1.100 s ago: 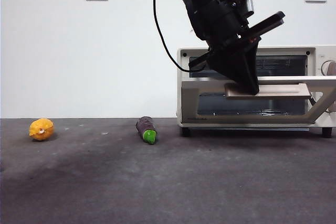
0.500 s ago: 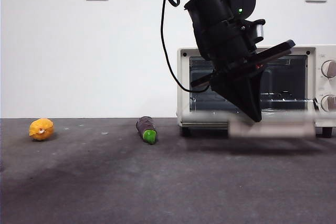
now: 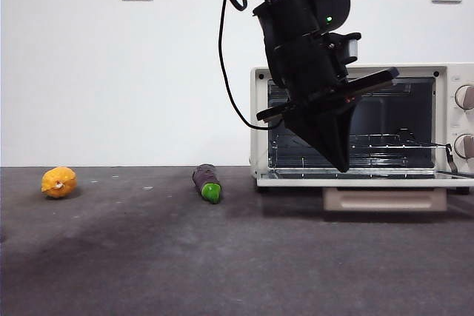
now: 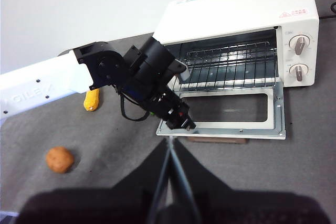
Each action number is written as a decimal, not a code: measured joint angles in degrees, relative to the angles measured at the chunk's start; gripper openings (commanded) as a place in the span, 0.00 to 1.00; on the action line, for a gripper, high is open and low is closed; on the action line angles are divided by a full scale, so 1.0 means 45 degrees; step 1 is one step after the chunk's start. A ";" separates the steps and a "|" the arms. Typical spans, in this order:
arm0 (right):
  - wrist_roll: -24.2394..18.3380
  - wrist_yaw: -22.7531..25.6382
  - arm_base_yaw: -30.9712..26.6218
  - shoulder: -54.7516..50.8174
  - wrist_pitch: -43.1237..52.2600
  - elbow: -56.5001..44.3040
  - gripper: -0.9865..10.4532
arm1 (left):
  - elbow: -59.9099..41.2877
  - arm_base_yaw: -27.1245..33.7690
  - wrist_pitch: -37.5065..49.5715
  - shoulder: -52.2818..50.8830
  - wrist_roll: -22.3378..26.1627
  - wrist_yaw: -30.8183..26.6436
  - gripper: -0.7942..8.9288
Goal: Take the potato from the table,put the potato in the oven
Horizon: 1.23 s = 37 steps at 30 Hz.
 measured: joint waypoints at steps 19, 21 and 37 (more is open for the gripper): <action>-0.0646 -0.4308 -0.0005 0.2079 -0.0005 0.0000 0.09 | -0.0039 -0.0695 -0.3521 -0.6023 0.0937 -0.1933 0.08; -0.0641 -0.4979 -0.0005 0.2370 -0.0010 0.0000 0.09 | -0.0039 -0.0597 -0.3847 -0.7018 0.0947 -0.2438 0.08; 0.1224 -0.6878 0.0000 0.3687 0.3517 0.0000 0.09 | -0.1700 -0.0121 -0.4099 -1.6330 0.0656 -0.3075 0.08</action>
